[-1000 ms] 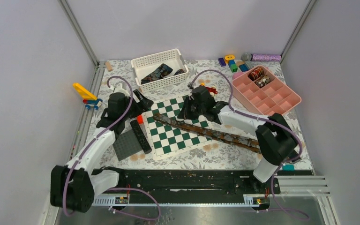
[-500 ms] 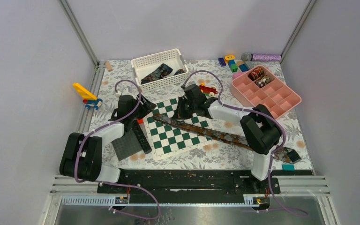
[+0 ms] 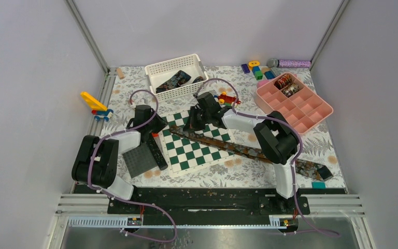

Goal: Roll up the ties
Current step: Roll the tie at the center of the board.

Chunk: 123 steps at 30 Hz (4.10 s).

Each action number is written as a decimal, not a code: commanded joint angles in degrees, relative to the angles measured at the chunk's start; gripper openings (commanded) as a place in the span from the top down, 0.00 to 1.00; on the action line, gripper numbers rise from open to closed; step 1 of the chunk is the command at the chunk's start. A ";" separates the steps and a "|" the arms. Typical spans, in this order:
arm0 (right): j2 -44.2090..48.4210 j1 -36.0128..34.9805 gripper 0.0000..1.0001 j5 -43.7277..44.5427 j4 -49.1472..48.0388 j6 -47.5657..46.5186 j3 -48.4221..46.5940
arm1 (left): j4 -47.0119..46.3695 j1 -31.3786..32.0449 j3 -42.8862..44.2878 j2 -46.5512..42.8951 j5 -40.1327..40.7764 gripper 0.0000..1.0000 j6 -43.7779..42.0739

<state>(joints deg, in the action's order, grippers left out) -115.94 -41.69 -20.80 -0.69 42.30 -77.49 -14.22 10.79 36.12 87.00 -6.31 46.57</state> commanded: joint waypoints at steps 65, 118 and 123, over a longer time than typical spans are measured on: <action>-9.92 -1.21 1.00 4.33 2.69 2.03 -9.67 | 1.85 0.90 3.73 7.11 -0.01 1.00 -2.46; -11.41 -1.18 1.00 5.58 4.13 1.64 -9.87 | 2.11 0.99 0.21 -1.53 5.10 1.00 -1.21; -11.50 -1.22 1.00 5.52 4.14 1.75 -9.95 | 2.28 0.99 0.58 0.36 4.52 1.00 -1.88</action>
<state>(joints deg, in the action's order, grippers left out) -126.52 -42.37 -16.99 1.67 44.03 -85.76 -11.70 11.68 34.54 87.11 -3.68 46.04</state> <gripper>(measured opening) 0.039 0.005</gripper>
